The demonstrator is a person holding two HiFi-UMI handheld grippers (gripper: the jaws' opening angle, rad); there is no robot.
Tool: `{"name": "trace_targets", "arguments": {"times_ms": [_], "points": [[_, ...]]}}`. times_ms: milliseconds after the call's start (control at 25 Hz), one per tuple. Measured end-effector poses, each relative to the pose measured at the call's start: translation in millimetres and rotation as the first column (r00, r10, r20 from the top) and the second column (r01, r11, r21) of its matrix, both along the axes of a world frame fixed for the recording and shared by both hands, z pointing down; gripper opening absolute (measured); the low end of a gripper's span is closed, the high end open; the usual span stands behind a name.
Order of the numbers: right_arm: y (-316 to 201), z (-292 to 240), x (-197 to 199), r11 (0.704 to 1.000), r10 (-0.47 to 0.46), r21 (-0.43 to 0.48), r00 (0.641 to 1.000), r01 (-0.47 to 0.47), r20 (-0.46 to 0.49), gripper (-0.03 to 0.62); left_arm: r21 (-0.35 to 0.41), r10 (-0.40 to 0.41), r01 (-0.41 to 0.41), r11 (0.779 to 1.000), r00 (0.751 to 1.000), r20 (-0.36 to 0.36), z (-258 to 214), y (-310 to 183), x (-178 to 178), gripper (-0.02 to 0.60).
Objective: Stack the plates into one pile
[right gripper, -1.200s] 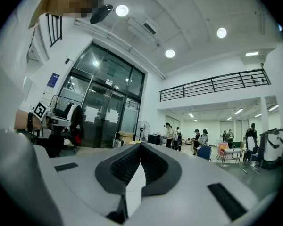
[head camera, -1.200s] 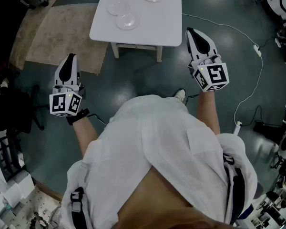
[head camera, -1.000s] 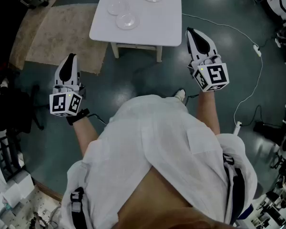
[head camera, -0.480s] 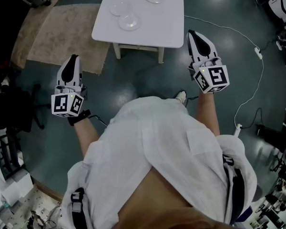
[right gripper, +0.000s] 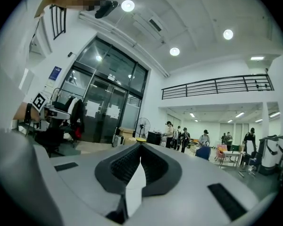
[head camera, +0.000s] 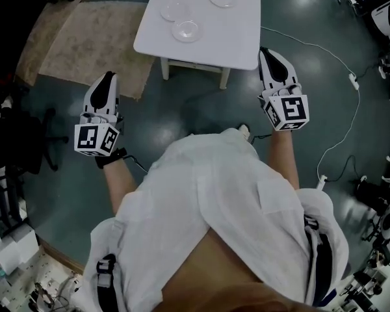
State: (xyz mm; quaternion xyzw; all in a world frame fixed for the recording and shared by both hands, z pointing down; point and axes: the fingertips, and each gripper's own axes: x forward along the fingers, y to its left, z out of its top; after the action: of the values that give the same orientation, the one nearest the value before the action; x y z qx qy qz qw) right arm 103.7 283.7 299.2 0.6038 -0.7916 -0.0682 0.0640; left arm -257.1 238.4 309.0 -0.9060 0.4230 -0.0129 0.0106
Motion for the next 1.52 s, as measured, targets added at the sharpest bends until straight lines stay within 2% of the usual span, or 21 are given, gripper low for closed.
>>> {"name": "trace_targets", "arguments": {"times_ms": [120,440,840,1040,1280,1400,1520], "points": [[-4,6,-3,1.000,0.008,-0.023,1.000,-0.008,-0.015,0.026,-0.011,0.017,-0.017,1.000,1.000,-0.004,6,-8,2,0.046],[-43,18,26,0.998,0.012,-0.063,0.999,-0.014,-0.031,0.026,-0.037,0.061,-0.060,0.997,0.998,0.012,17,-42,45,0.046],[-177,55,56,0.989,-0.037,-0.145,0.999,0.036,-0.005,0.028,-0.118,0.087,-0.083,0.990,0.996,0.035,45,-152,90,0.046],[-247,82,86,0.973,-0.067,-0.220,0.998,0.068,0.012,0.028,-0.167,0.139,-0.130,0.977,0.989,0.043,60,-218,147,0.046],[-306,122,126,0.947,-0.093,-0.305,0.995,0.098,0.031,0.028,-0.221,0.210,-0.195,0.956,0.977,0.047,81,-275,230,0.046],[-337,141,133,0.928,-0.134,-0.347,0.990,0.139,0.039,0.029,-0.245,0.229,-0.209,0.947,0.972,0.057,92,-303,262,0.046],[-364,160,128,0.901,-0.182,-0.395,0.983,0.182,0.038,0.032,-0.271,0.232,-0.208,0.940,0.971,0.059,106,-329,279,0.046]]}}
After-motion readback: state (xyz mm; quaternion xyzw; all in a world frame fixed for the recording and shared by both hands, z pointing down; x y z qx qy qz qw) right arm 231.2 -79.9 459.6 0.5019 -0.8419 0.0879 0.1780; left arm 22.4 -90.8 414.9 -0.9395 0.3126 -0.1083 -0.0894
